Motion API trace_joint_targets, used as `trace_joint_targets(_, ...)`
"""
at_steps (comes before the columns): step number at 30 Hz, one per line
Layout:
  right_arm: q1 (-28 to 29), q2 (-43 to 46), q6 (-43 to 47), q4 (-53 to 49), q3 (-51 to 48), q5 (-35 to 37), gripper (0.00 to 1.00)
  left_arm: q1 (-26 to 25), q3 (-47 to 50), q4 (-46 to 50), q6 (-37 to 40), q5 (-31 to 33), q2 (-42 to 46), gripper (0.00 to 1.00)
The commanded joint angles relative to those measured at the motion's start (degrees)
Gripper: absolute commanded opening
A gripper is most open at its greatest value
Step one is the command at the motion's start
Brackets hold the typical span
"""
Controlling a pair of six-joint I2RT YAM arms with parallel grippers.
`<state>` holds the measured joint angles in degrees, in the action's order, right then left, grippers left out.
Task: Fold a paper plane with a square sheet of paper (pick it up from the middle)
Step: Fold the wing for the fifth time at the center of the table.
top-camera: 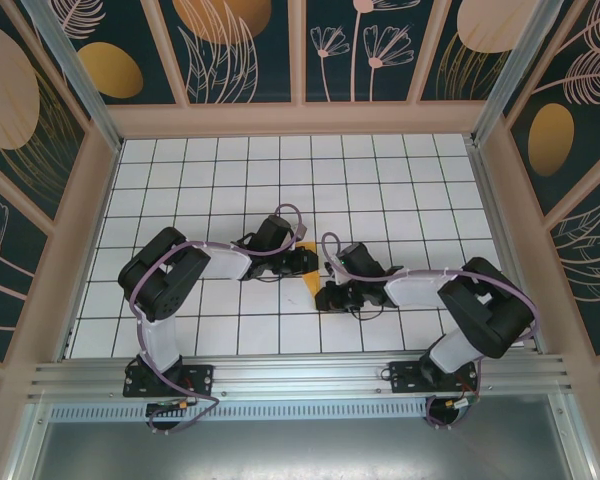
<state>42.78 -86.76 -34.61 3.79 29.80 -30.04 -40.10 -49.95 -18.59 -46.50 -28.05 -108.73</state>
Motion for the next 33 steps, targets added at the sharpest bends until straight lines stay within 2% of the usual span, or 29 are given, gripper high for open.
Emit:
trace_joint_targets(1,1.09,1.24,-1.27,-10.54,0.67,6.14,0.14,0.42,-0.71,1.71,1.25,1.46,-1.13,0.27)
trace_joint_targets(5,2.36,4.43,-3.41,-11.62,3.17,8.21,0.14,0.42,-0.58,1.71,1.46,1.42,-0.89,0.27)
trace_joint_targets(9,2.48,8.62,-7.87,-6.77,4.37,9.47,0.12,0.38,-0.5,1.42,1.4,1.09,-1.03,0.27)
trace_joint_targets(16,2.83,4.71,-7.81,-5.0,8.33,10.52,0.11,0.45,-0.94,1.64,1.67,0.76,-1.14,0.27)
trace_joint_targets(20,2.83,1.27,-7.38,-2.93,9.22,8.38,0.11,0.38,-1.11,2.04,1.8,0.85,-0.83,0.27)
trace_joint_targets(27,2.21,-2.72,-6.85,-1.73,6.64,7.1,0.12,0.39,-0.64,1.55,1.5,0.99,-0.26,0.27)
trace_joint_targets(33,2.01,-0.5,-7.79,-0.74,0.23,5.37,0.13,0.37,-0.49,1.71,1.59,1.07,-0.47,0.27)
